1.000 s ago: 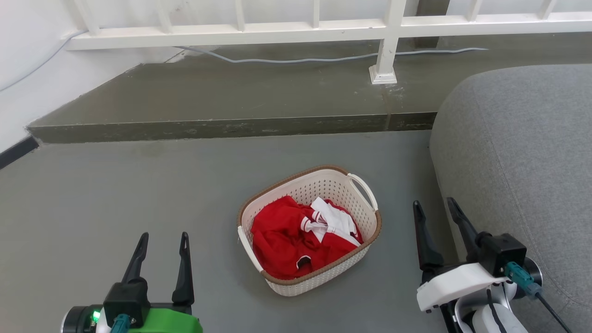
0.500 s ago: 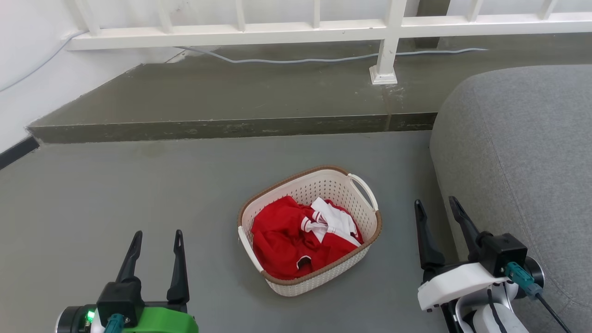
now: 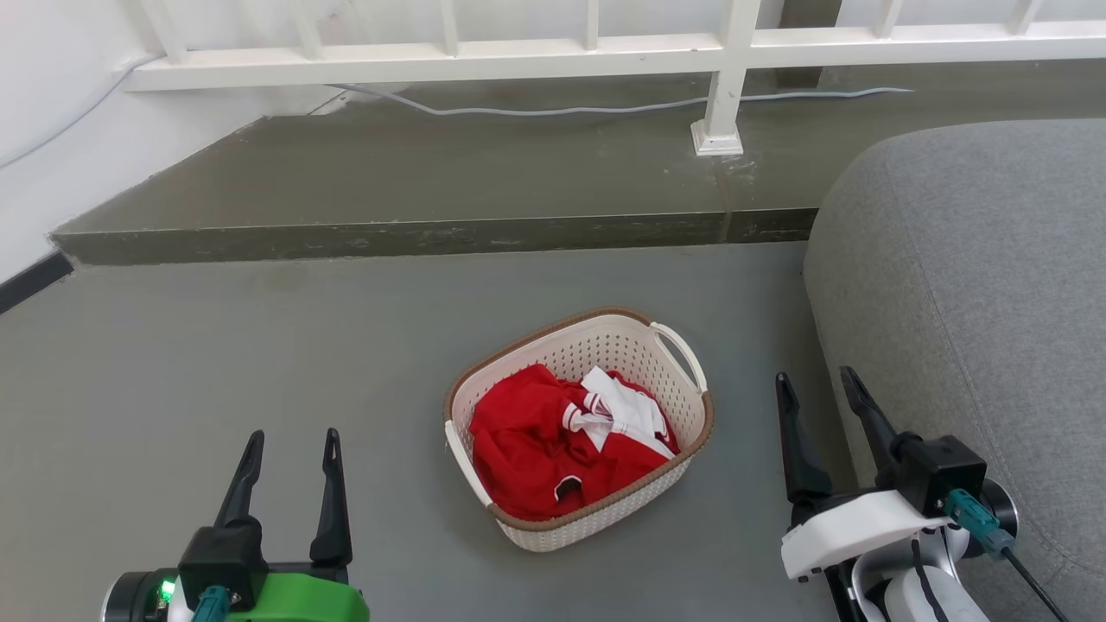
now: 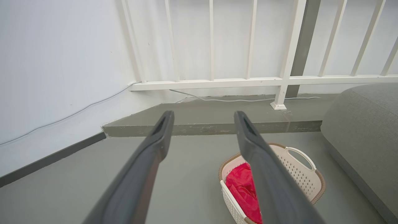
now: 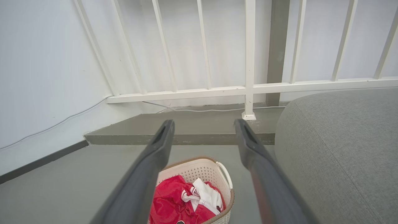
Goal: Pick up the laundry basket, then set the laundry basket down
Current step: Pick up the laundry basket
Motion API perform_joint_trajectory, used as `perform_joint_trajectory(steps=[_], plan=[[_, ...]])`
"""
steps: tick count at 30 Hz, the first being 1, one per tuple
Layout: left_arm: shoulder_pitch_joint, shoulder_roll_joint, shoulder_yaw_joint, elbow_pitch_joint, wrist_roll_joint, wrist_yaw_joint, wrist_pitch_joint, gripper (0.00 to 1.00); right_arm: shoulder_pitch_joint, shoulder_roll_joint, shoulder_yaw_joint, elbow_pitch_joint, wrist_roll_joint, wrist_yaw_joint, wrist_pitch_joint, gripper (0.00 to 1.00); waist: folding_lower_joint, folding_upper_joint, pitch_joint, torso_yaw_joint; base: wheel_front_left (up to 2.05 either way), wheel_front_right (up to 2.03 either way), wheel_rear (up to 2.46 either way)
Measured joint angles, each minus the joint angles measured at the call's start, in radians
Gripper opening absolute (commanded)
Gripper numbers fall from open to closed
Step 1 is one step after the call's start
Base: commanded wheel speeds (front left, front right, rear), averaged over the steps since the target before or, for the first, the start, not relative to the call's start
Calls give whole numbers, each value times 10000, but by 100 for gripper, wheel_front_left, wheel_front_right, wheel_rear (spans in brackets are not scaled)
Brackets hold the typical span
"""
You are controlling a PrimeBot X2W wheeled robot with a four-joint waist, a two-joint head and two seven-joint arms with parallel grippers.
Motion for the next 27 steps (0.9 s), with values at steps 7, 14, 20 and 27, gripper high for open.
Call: perform_joint_trajectory(steps=[7, 14, 20, 27], plan=[[0, -2, 27, -31, -2, -13, 0, 100, 0, 0, -6, -23, 0, 0, 0, 100, 0, 0, 74, -5, 0, 0, 0], [-4, -8, 153, -148, -10, -12, 0, 100, -12, 0, 8, -165, -4, 4, 0, 100, 0, 0, 396, -25, 0, 0, 0], [-72, -8, 267, -245, -222, -13, 0, 100, -116, 2, -226, -316, 2, 4, -2, 100, 0, 0, 877, -39, 0, 0, 0], [-634, -17, 270, -27, -359, -58, 0, 100, -698, 2, -451, -550, 4, 15, -2, 100, 0, 0, 1678, -48, 0, 0, 0]])
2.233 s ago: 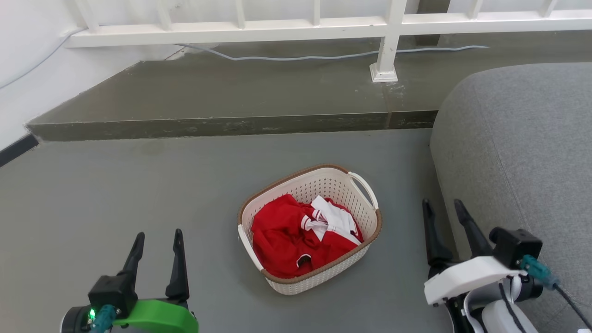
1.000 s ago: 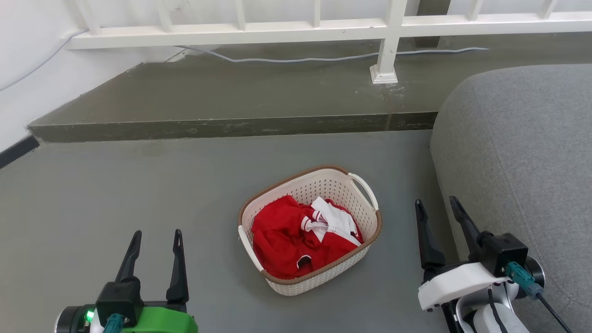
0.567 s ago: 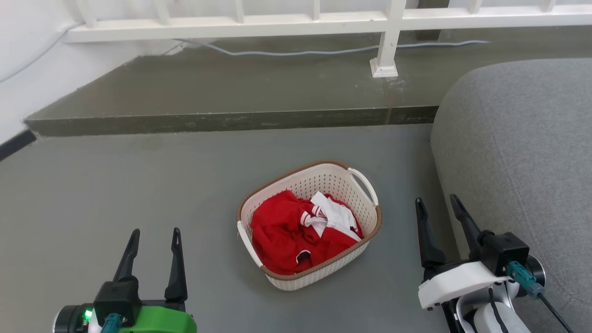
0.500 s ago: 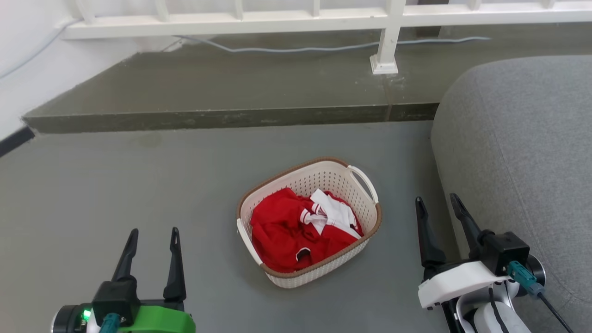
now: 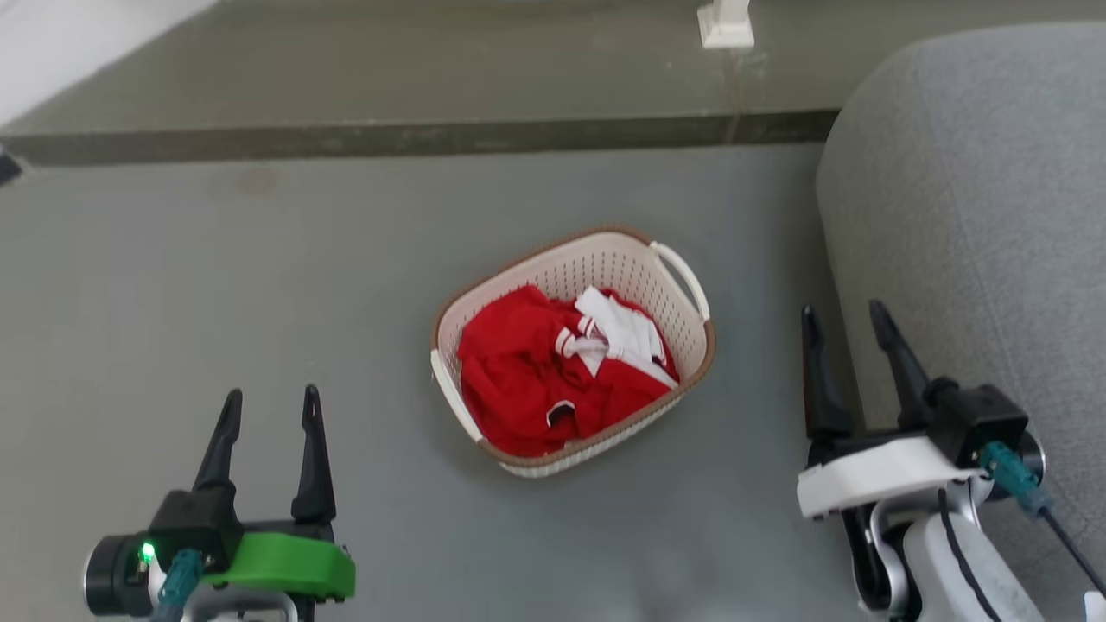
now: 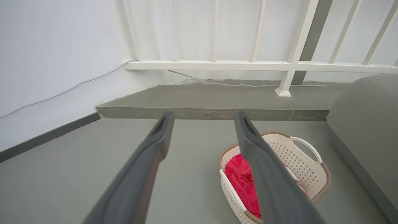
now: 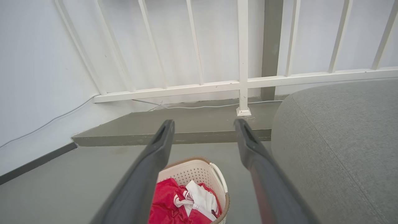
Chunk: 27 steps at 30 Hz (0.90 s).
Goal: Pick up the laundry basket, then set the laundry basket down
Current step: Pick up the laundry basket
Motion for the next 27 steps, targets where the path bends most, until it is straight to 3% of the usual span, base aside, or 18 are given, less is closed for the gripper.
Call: perform_joint_trajectory(steps=[27], plan=[[-2840, -61, -119, 1703, -395, 0, -2, 100, -2818, -138, -715, -1110, -245, 194, -27, 100, 1, 0, 3761, -221, 0, 0, 0]])
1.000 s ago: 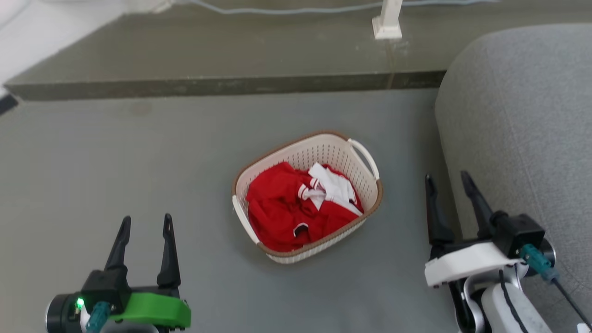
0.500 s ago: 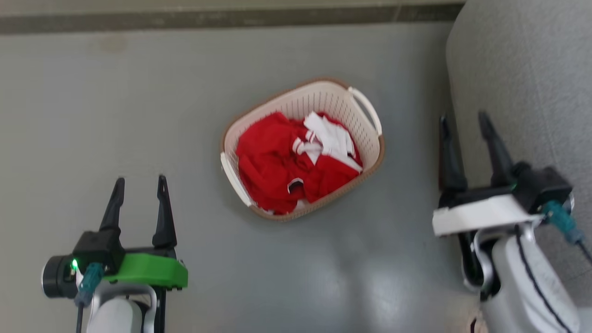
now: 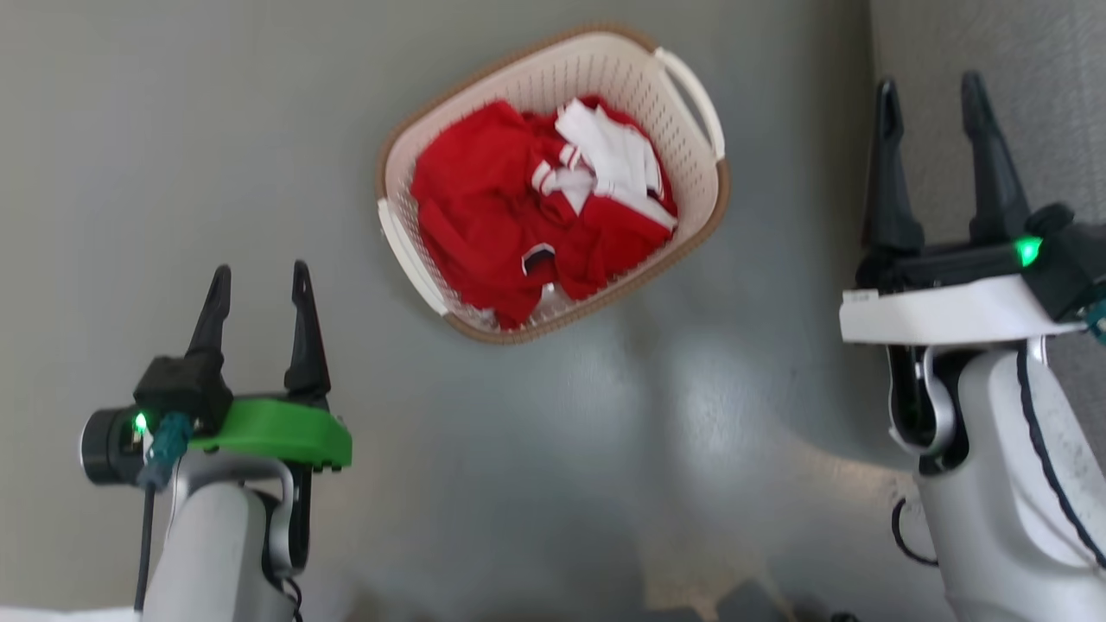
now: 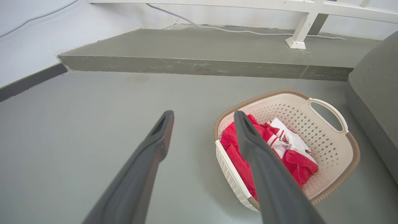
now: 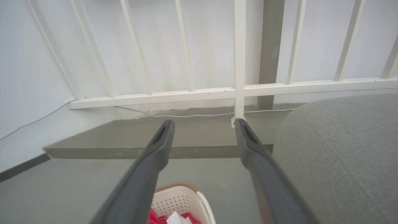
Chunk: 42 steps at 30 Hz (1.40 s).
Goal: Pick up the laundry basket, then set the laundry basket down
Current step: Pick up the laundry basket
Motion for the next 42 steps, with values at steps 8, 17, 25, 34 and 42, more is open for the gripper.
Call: perform_joint_trajectory(steps=[8, 17, 25, 34, 42], plan=[[-903, -23, -115, 878, -384, 0, -10, 100, -762, -2, 12, -261, -29, 105, -2, 100, 0, 0, 997, -126, 0, 0, 0], [-2360, -65, -224, 1925, -531, 4, -12, 100, -1912, -6, -25, -696, -27, 173, -2, 100, 1, -1, 2425, -389, 0, 0, 0], [-3362, -90, -222, 2865, -569, -12, -12, 100, -2486, -8, -151, -767, -25, 171, -2, 100, 1, 0, 3441, -633, 0, 0, 0], [-4005, -96, -368, 3553, -585, -184, -12, 100, -2691, -6, -247, -725, 2, 161, -2, 100, 0, 0, 3992, -836, 0, 0, 0], [-4467, -107, -426, 4328, -583, -182, -17, 100, -2733, -6, -226, -686, 163, 82, -2, 100, 0, 0, 4132, -936, 0, 0, 0]])
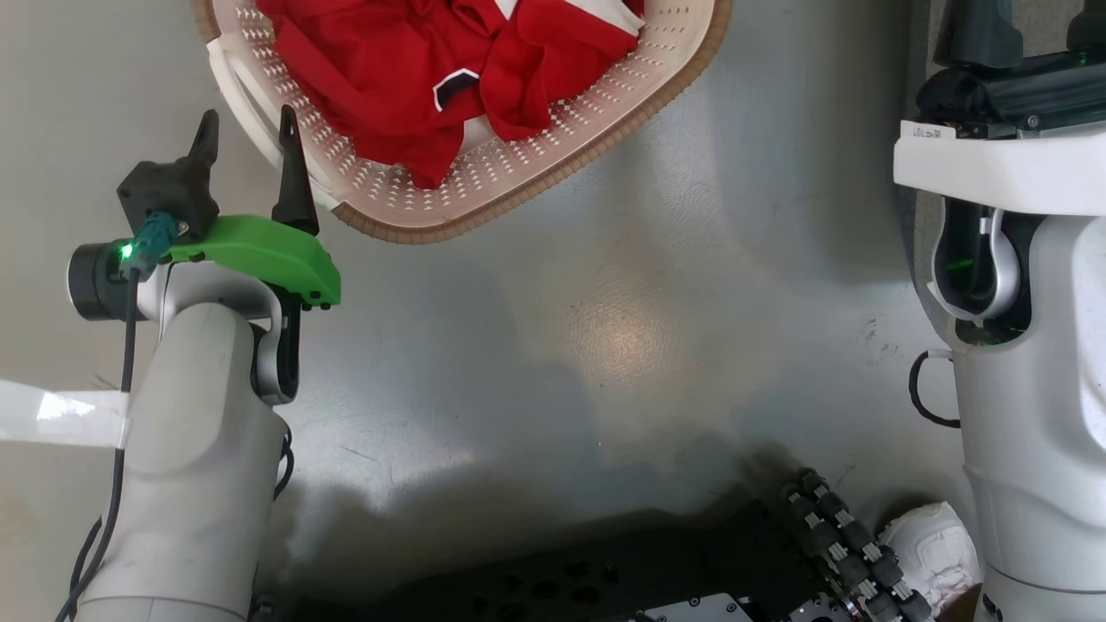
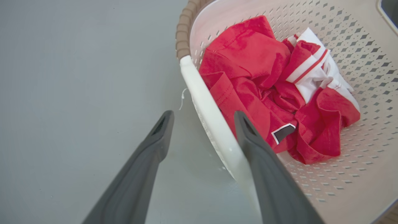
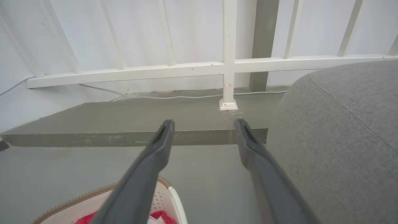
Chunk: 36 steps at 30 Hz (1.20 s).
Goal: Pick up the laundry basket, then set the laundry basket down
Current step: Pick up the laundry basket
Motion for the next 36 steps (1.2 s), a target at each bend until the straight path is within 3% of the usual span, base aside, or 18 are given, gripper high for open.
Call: perform_joint_trajectory(steps=[3, 5, 7, 8, 9, 12, 16, 36], plan=[[-132, -29, 4, 190, 2, 0, -29, 100, -28, 0, 6, 21, 65, -12, -2, 100, 0, 0, 23, -37, 0, 0, 0], [-210, -33, 6, 313, 2, 0, -29, 82, -48, 0, 12, 35, 84, -17, 0, 100, 0, 0, 34, -59, 0, 0, 0], [-314, -52, 4, 418, 2, 0, -29, 74, -92, 0, 29, 46, 86, -23, 0, 100, -1, 0, 42, -77, 0, 0, 0], [-348, -59, 6, 437, 2, 0, -27, 66, -119, 0, 35, 50, 88, -25, 0, 100, -1, 0, 45, -84, 0, 0, 0], [-377, -65, 6, 454, 2, 0, -27, 50, -136, 0, 36, 50, 90, -25, 0, 100, -1, 0, 47, -90, 0, 0, 0], [-469, -71, 12, 495, 2, 2, -27, 35, -140, 0, 46, 52, 150, -36, 0, 100, -1, 0, 51, -101, 0, 0, 0], [-608, -71, 86, 581, 0, 10, -27, 0, -142, 0, 61, 54, 165, -100, 0, 100, 0, 0, 52, -107, 0, 0, 0], [-719, -86, -98, 784, 25, -92, -21, 0, -214, 0, 90, 213, 173, -186, -2, 100, -1, 0, -239, 45, 0, 0, 0]])
